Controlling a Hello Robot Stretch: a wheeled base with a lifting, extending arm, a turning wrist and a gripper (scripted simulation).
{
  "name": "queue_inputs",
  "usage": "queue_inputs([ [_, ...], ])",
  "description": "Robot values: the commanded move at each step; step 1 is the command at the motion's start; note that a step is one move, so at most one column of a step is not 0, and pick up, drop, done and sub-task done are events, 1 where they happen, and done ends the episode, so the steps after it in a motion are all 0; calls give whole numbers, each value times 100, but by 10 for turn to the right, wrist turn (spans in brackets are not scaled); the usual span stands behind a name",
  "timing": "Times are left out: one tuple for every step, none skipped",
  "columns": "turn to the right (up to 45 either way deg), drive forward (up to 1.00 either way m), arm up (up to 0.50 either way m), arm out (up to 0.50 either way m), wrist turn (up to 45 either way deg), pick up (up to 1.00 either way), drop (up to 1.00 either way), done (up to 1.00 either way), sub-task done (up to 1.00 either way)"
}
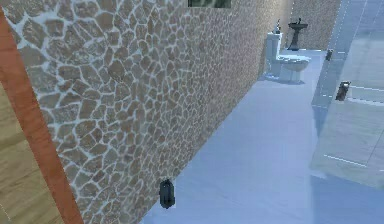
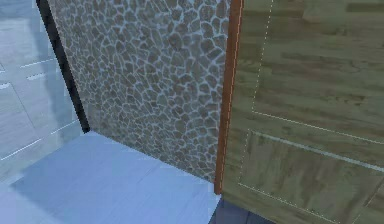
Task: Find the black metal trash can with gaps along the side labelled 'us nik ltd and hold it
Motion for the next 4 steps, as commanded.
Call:
queue_inputs([
  [0, 35, 0, 0, 0, 0, 0, 0, 0],
  [-450, 0, 0, 0, 0, 0, 0, 0, 0],
  [-450, 0, 0, 0, 0, 0, 0, 0, 0],
  [-90, 0, 0, 0, 0, 0, 0, 0, 0],
])
